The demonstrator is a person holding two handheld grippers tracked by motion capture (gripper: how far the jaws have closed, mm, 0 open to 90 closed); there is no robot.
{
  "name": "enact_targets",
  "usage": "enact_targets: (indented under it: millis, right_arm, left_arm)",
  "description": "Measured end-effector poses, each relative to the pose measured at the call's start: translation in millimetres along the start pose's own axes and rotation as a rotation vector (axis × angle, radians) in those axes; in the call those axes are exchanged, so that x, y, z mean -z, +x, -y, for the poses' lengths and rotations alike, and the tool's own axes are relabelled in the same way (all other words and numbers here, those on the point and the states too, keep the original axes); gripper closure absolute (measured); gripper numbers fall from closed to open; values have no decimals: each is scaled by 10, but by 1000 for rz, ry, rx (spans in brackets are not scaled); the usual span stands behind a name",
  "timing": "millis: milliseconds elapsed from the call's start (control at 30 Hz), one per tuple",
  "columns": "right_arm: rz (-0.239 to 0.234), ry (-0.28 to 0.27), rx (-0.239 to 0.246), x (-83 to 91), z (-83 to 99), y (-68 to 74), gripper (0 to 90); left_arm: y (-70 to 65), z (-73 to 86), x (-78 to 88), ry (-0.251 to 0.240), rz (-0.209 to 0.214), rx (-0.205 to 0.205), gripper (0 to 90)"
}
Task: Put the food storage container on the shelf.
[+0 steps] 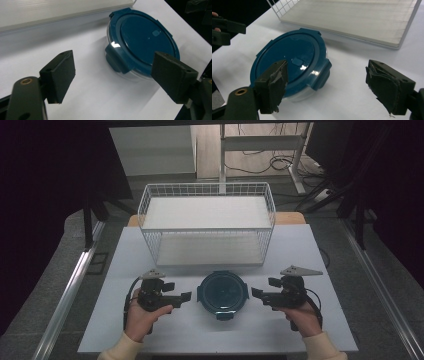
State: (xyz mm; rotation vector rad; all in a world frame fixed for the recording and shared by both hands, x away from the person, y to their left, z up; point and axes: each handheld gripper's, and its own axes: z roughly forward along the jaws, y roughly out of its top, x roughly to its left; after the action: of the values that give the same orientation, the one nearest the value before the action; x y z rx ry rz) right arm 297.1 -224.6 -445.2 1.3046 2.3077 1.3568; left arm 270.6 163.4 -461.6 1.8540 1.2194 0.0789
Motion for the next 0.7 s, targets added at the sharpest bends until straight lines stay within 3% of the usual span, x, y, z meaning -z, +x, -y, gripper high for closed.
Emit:
enact_targets:
  millis: [100, 267, 367, 400, 533, 600, 700]
  right_arm:
    - [-11, 11, -37, -69, -23, 2, 165]
    - [-10, 18, -63, -182, -46, 24, 156]
    - [-18, 23, -77, -239, -63, 34, 146]
    - [-32, 26, -103, -290, -59, 24, 131]
    - [-58, 43, -134, -364, -7, -6, 112]
    - [-70, 53, -154, -382, 49, -32, 104]
    - [-85, 62, -175, -401, 79, -53, 96]
  left_arm:
    - [27, -91, -14, -2, 29, 34, 180]
    - [21, -133, -83, 8, 46, 49, 167]
    - [14, -131, -148, 16, 58, 56, 165]
    - [16, -114, -208, 21, 82, 73, 165]
    - [1, -80, -251, 18, 80, 67, 172]
    - [59, -24, -265, 20, 137, 127, 175]
    - [79, 8, -288, 16, 112, 128, 176]
